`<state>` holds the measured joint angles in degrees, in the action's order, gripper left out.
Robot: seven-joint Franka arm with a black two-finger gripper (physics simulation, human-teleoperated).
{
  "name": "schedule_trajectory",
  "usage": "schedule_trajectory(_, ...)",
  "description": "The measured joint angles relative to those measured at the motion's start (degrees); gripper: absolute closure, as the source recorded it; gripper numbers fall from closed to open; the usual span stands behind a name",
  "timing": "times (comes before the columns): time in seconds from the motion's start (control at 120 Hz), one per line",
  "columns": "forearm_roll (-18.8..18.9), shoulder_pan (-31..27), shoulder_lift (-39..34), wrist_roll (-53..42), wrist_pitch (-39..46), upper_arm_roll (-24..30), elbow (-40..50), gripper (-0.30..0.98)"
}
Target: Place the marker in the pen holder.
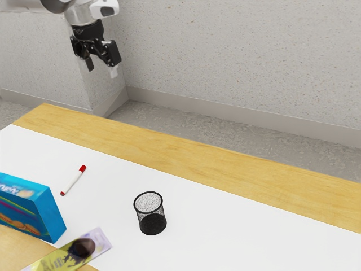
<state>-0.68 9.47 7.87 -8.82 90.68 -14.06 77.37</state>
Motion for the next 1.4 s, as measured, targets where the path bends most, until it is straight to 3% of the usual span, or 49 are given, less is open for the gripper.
schedule_trajectory(0.125,1.2,-3.5,0.1,-0.4,1.3,4.4,3.0,0.02)
schedule_trajectory(0.192,1.2,-1.0,0.6,-0.2,3.9,-1.4,8.2,0.02)
schedule_trajectory(0.242,1.3,-2.9,0.3,0.3,5.4,-4.3,11.1,0.02)
schedule_trajectory(0.367,0.7,-12.5,-0.3,1.3,9.7,-5.8,21.2,0.17)
schedule_trajectory(0.467,-0.4,-14.7,0.4,2.5,14.0,-6.2,27.1,0.25)
schedule_trajectory(0.8,-0.4,-13.0,16.6,1.1,28.5,-5.3,25.8,0.34)
schedule_trajectory(1.05,-0.9,-12.9,17.0,-2.9,35.5,-4.3,31.1,0.36)
schedule_trajectory(1.4,-5.2,-14.2,18.2,-12.2,44.3,-4.3,33.6,0.37)
